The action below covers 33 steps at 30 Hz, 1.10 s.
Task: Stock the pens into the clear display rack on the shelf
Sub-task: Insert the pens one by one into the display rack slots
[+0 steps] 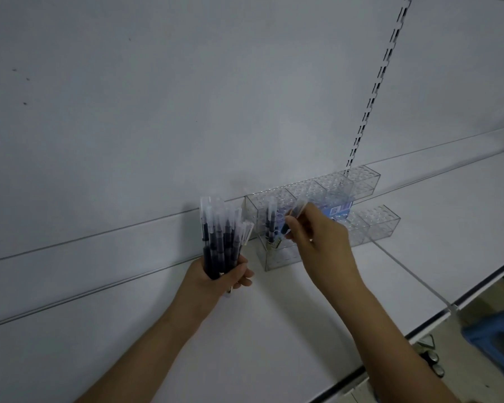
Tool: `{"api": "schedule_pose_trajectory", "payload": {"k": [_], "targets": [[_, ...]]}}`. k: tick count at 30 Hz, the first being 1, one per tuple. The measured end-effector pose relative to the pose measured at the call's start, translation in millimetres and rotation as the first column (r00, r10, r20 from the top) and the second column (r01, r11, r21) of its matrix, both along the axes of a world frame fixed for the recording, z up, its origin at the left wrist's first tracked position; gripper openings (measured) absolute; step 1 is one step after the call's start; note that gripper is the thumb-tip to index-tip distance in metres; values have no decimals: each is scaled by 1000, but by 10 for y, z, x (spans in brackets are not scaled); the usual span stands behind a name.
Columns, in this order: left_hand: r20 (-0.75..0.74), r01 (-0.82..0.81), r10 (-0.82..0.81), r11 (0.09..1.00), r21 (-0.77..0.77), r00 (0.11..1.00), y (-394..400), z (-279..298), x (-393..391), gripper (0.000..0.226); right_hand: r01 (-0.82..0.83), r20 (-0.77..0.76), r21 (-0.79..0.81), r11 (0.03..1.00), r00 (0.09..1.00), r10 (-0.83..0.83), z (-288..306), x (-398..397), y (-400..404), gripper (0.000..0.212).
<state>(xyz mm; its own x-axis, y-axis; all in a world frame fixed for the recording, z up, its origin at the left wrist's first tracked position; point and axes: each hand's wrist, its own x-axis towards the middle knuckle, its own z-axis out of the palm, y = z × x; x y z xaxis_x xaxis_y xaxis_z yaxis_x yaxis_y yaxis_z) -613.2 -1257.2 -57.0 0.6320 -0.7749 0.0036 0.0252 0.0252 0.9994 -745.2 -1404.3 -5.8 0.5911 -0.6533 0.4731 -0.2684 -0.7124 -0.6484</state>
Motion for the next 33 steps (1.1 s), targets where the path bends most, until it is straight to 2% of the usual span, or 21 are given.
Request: {"api": "schedule_pose_trajectory", "payload": {"k": [3,10,16,26,30,33], "targets": [[15,-4,4,1000,12,1000,8,9,-7,6,-28,-119,-18,999,993,25,-73,60,-16,24],[31,-13,12,999,47,999,17,34,-21,6,-96,-291,-82,992,954,68,-51,110,-68,25],[46,-10,8,998,63,999,16,50,-12,5,-63,-217,-34,997,975,54,-119,66,-26,21],[31,-13,11,998,68,999,12,43,-14,5,-67,-229,-48,997,972,54,-145,79,-34,23],[24,-2,1,998,57,1000,23,29,-12,6,-65,-243,7,998,968,65,-120,55,-34,22],[6,21,-22,999,41,1000,25,19,-3,8,45,-206,-25,999,977,-49,-113,-28,37,26]]}}
